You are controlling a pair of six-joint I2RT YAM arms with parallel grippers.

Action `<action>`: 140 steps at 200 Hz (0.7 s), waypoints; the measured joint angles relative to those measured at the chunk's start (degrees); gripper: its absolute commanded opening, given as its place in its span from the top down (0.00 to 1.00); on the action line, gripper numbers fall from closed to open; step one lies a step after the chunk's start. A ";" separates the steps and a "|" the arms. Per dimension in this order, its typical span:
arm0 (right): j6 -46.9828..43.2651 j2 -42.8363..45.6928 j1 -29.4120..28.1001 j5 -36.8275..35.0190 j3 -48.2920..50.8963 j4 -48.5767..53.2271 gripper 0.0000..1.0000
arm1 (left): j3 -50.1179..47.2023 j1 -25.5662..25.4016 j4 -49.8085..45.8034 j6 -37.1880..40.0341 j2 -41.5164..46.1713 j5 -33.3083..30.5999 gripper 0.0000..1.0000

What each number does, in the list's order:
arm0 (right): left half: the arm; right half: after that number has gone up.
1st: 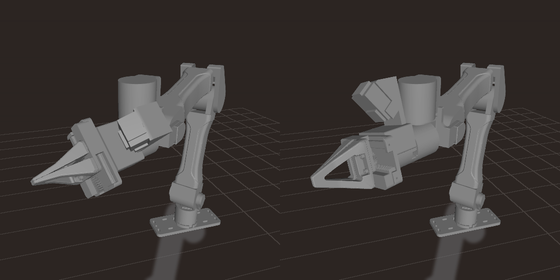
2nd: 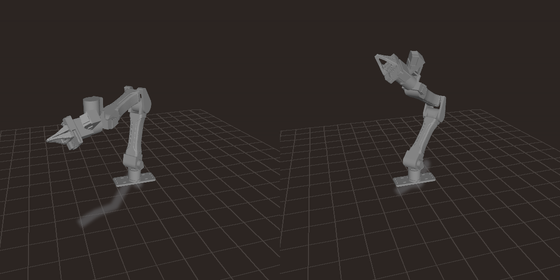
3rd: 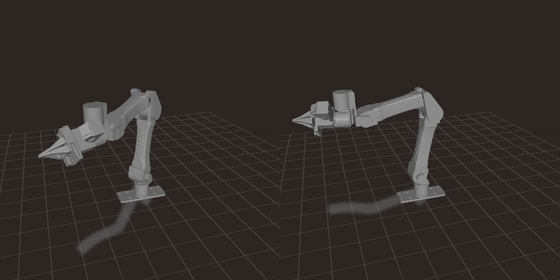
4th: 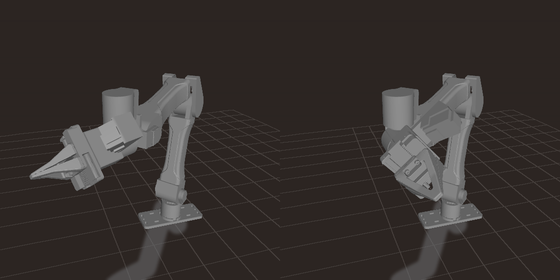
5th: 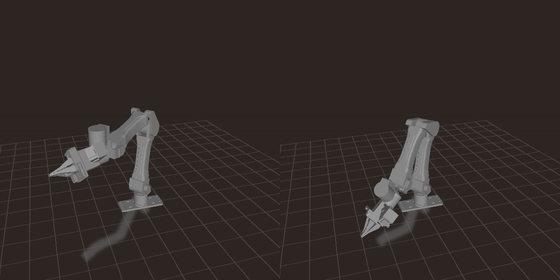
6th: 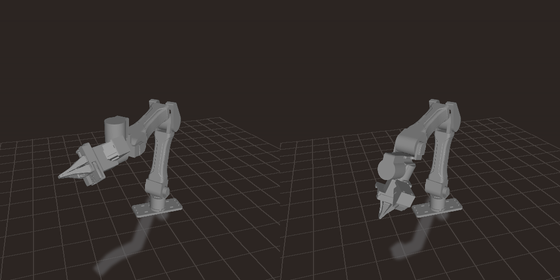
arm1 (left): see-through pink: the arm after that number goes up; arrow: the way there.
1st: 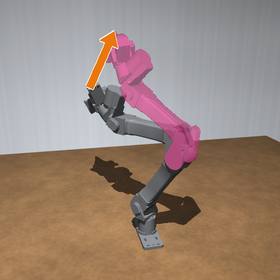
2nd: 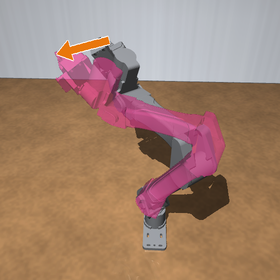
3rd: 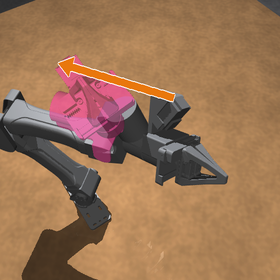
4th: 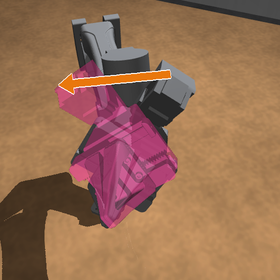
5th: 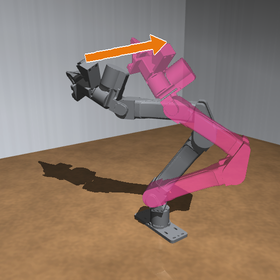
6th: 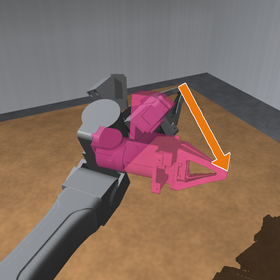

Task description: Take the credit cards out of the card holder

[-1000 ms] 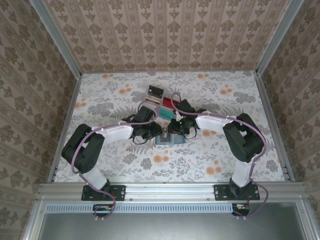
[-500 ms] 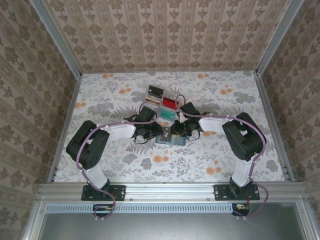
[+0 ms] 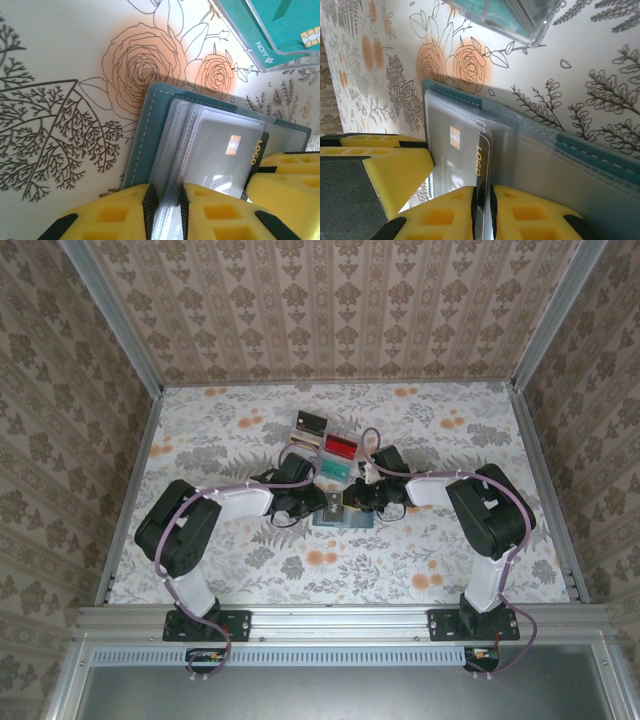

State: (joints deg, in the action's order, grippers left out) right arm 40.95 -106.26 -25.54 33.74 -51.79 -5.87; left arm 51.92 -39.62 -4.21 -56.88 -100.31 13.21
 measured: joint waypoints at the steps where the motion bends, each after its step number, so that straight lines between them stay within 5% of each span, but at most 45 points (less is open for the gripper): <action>1: 0.00 0.00 0.04 0.00 0.07 -0.07 0.79 | 0.00 0.00 0.00 0.00 0.00 0.00 0.76; 41: -0.24 0.02 0.26 0.13 0.55 -0.76 0.77 | 0.26 -0.17 0.00 -0.17 -0.17 -0.26 0.76; 140: -1.27 0.02 0.42 0.70 0.52 -0.66 0.90 | 0.31 -0.17 -0.22 -0.15 -0.20 -0.26 0.74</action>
State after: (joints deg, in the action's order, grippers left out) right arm 39.68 -106.24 -25.12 34.44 -51.27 -6.52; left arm 52.23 -39.79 -4.43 -57.04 -100.51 12.95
